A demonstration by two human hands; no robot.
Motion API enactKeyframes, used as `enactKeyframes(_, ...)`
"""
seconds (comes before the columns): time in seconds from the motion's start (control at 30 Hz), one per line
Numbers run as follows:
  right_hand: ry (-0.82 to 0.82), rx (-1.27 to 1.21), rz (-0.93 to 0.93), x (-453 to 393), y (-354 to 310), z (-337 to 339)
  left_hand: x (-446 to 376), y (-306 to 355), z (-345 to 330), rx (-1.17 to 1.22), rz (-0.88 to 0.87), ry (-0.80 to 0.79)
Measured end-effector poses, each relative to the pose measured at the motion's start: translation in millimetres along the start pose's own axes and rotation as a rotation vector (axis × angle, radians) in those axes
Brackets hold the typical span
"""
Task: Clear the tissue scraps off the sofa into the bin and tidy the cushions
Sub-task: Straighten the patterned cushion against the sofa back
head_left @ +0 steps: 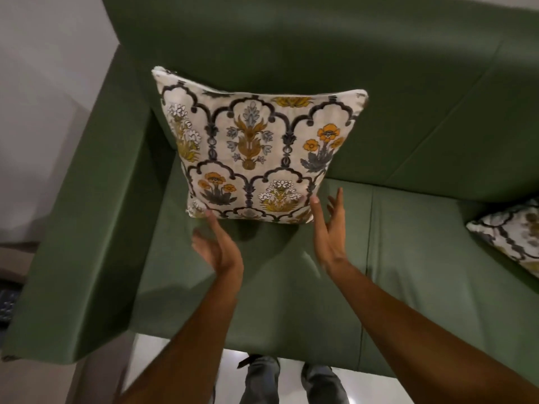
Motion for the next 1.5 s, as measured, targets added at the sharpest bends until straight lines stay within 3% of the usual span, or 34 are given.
enactKeyframes(0.07, 0.027, 0.022, -0.020, 2.9, 8.2, 23.3, 20.4, -28.5, 2.3, -0.131, 0.042, 0.030)
enactKeyframes(0.13, 0.072, 0.039, -0.042, 4.2, 17.1, 48.7, 43.8, -49.1, -6.2, -0.212, 0.020, -0.048)
enactKeyframes(0.3, 0.218, 0.060, -0.115, 11.0, 43.8, 130.9, 116.2, -77.0, -69.7, -0.464, -0.238, -0.279)
enactKeyframes(0.7, 0.610, 0.074, -0.226, 38.9, 113.8, 390.7, 315.3, -145.7, -255.9, -0.686, -0.448, -0.707)
enactKeyframes(0.9, 0.902, 0.201, -0.273, 37.5, 146.6, 537.4, 410.2, -192.5, -327.0, -0.774, -0.451, -0.861)
enactKeyframes(1.0, 0.990, 0.130, -0.307, 28.6, 160.4, 591.0, 442.8, -205.6, -363.7, -0.781, -0.433, -0.908)
enactKeyframes(1.17, 0.883, -0.177, -0.235, -7.8, 173.8, 634.3, 476.2, -214.7, -432.1, -0.793, -0.435, -0.960)
enactKeyframes(1.27, 0.836, -0.174, -0.169, -23.8, 169.4, 633.8, 482.1, -224.3, -450.7, -0.778, -0.365, -0.917)
enactKeyframes(1.5, 0.738, -0.134, -0.085, -34.3, 139.8, 616.2, 487.7, -224.3, -409.8, -0.479, -0.413, -0.678)
Point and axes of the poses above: each hand's wrist, its own x-axis away from the middle knuckle, its own z-axis out of the back of the hand, y = z × x, the point moved 5 cm from there along -x, towards the middle knuckle, and after that the axes turned 14 degrees about z, right-handed, at the moved point
